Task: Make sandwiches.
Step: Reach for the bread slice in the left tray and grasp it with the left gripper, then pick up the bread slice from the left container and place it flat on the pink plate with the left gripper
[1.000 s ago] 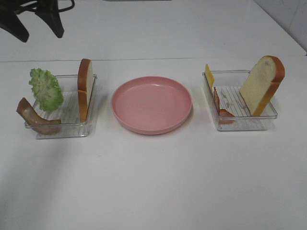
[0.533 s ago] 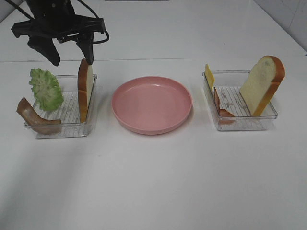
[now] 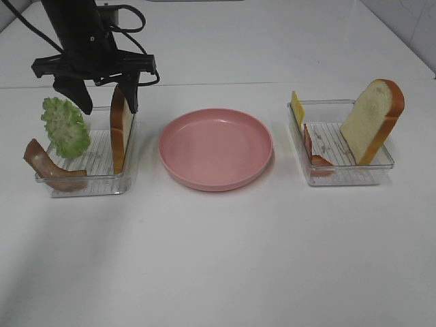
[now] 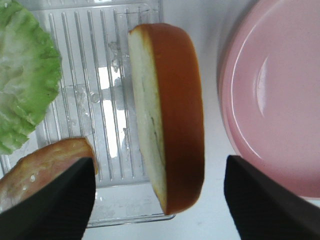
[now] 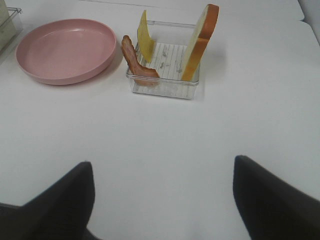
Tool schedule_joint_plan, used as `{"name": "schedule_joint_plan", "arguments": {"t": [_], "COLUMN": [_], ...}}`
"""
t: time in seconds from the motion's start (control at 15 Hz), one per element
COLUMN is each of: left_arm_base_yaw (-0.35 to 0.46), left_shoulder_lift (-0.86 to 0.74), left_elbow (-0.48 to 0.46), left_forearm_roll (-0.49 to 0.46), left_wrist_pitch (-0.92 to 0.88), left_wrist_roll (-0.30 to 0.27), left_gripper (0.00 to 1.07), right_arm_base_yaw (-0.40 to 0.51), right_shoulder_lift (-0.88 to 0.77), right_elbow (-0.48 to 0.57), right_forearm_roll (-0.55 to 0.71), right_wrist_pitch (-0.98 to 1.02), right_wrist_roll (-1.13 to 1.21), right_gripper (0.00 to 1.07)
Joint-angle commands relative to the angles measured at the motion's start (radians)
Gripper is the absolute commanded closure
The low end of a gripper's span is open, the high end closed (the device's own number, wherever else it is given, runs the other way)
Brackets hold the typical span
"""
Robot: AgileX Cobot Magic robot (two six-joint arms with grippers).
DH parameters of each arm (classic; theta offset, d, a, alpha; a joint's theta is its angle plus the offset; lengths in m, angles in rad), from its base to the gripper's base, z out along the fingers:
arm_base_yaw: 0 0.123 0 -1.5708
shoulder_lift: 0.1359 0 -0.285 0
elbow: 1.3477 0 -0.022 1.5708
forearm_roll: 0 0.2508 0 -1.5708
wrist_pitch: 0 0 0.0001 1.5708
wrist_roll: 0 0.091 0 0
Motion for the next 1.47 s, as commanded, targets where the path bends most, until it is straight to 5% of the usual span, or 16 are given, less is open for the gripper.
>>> {"name": "schedule_joint_plan", "arguments": {"t": [0.07, 0.13, 0.2, 0.33, 0.47, 1.13, 1.47], "left_arm_base_yaw": [-0.006, -0.006, -0.006, -0.006, -0.006, -0.006, 0.081], "left_shoulder_lift": [0.004, 0.004, 0.005, 0.005, 0.005, -0.132, -0.140], "left_elbow": [-0.005, -0.005, -0.005, -0.005, -0.005, -0.087, -0.132], "left_forearm_roll": [0.005, 0.005, 0.005, 0.005, 0.013, 0.015, -0.413], "left_wrist_pitch": [-0.004, -0.004, -0.003, -0.003, -0.002, 0.113, 0.068], "left_wrist_roll": [-0.009, -0.009, -0.004, -0.004, -0.004, 0.035, 0.267], "left_gripper": [0.53, 0.59, 0.81, 0.85, 1.06, 1.07, 1.07], "right_arm_base_yaw": [-0.007, -0.007, -0.007, -0.007, -0.007, -0.007, -0.007], "right_shoulder_lift": [-0.011, -0.011, -0.011, -0.011, -0.011, -0.011, -0.011], "right_elbow": [0.002, 0.002, 0.002, 0.002, 0.002, 0.002, 0.002], "right_forearm_roll": [0.002, 0.002, 0.002, 0.002, 0.002, 0.002, 0.002], "right_wrist_pitch": [-0.004, -0.004, -0.004, -0.004, -0.004, -0.004, -0.004], "right_wrist_roll": [-0.007, -0.007, -0.007, -0.007, -0.007, -0.007, -0.007], "right_gripper": [0.34, 0.34, 0.34, 0.34, 0.34, 0.34, 0.34]}}
